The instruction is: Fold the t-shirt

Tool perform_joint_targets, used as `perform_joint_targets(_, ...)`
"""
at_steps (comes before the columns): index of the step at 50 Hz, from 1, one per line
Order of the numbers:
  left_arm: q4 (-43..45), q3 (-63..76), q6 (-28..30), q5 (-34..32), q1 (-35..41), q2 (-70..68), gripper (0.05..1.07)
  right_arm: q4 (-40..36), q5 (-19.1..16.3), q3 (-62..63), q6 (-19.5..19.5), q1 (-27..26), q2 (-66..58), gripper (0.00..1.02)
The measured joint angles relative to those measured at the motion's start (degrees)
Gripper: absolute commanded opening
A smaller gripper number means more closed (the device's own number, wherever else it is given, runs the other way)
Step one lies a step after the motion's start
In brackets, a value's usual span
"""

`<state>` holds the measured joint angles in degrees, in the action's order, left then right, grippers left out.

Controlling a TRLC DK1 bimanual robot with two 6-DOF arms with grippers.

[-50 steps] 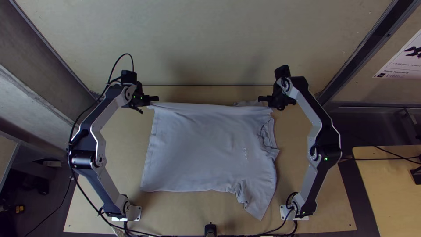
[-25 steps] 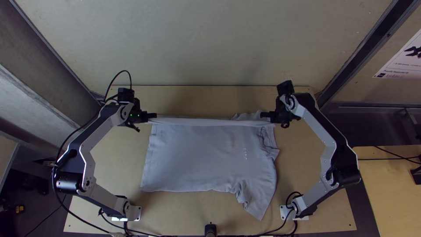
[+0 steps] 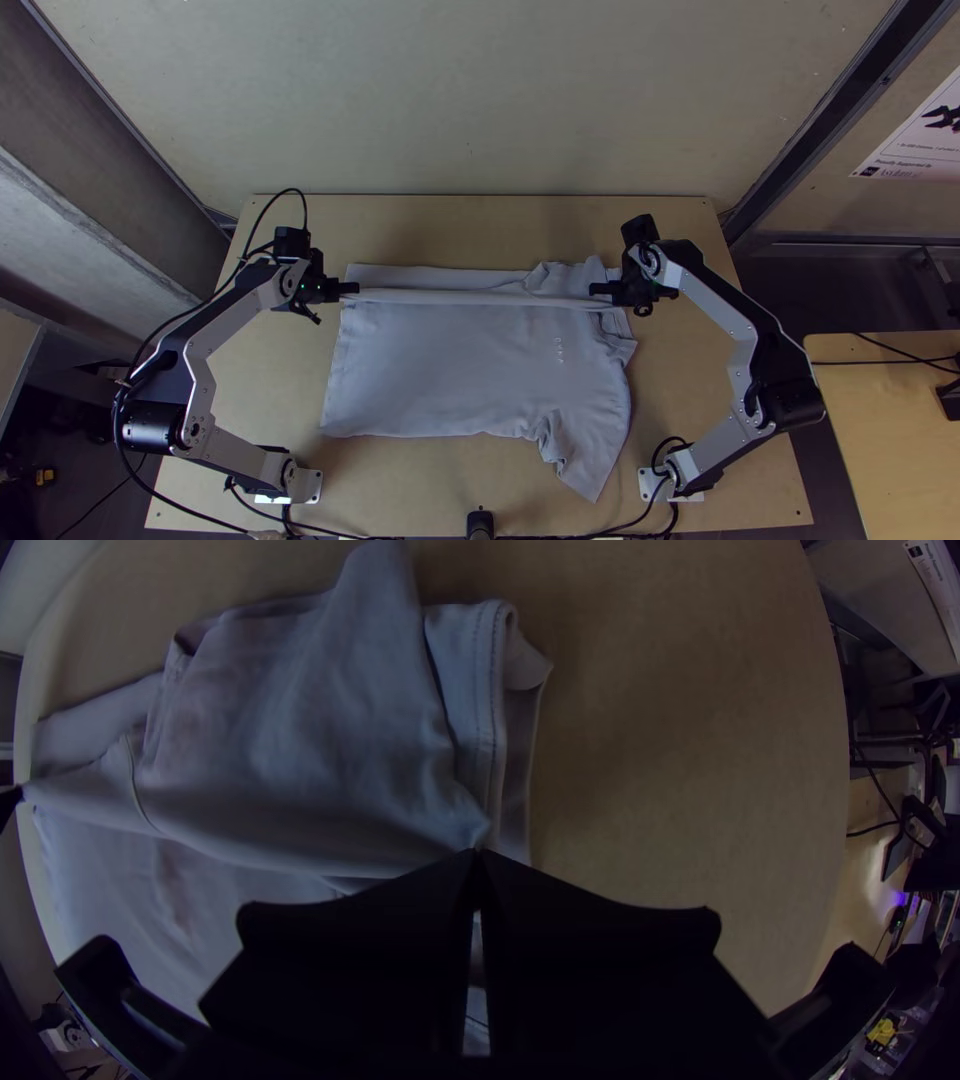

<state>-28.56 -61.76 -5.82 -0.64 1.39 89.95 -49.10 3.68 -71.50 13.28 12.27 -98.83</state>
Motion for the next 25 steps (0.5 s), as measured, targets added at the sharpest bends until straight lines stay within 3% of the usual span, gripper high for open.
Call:
perform_joint_targets(2, 0.00, 0.31, 0.35, 0.00, 0.00, 0.00, 0.37, 0.26, 0.07, 0.00, 0.07, 0.00, -0.22, 0.24)
perform_joint_targets(4, 0.00, 0.52, 0.55, 0.02, 0.00, 0.00, 0.45, 0.31, 0.22, 0.02, 0.22, 0.00, -0.39, 0.53)
perform_joint_targets(6, -0.02, 0.59, 0.76, 0.02, 0.00, 0.00, 0.52, 0.42, 0.44, 0.24, 0.22, 0.00, -0.46, 0.90)
perform_joint_targets(7, 0.00, 0.59, 0.94, 0.02, 0.00, 0.00, 0.57, 0.39, 0.48, 0.31, 0.22, 0.00, -0.46, 1.00)
perform_joint_targets(10, 0.00, 0.59, 1.40, 0.04, 0.00, 0.00, 0.77, 0.11, 0.72, 0.66, 0.98, -0.02, -0.46, 0.99)
perform_joint_targets(14, -0.79, 0.57, 2.27, 0.07, 0.15, 0.00, 0.87, -0.72, 0.98, 0.66, 1.53, -0.07, -0.48, 0.99)
perform_joint_targets(25, -4.44, 0.37, 3.10, -1.79, 0.63, -3.91, 1.01, -1.25, 1.05, 0.61, 1.81, -0.07, 3.63, 0.99)
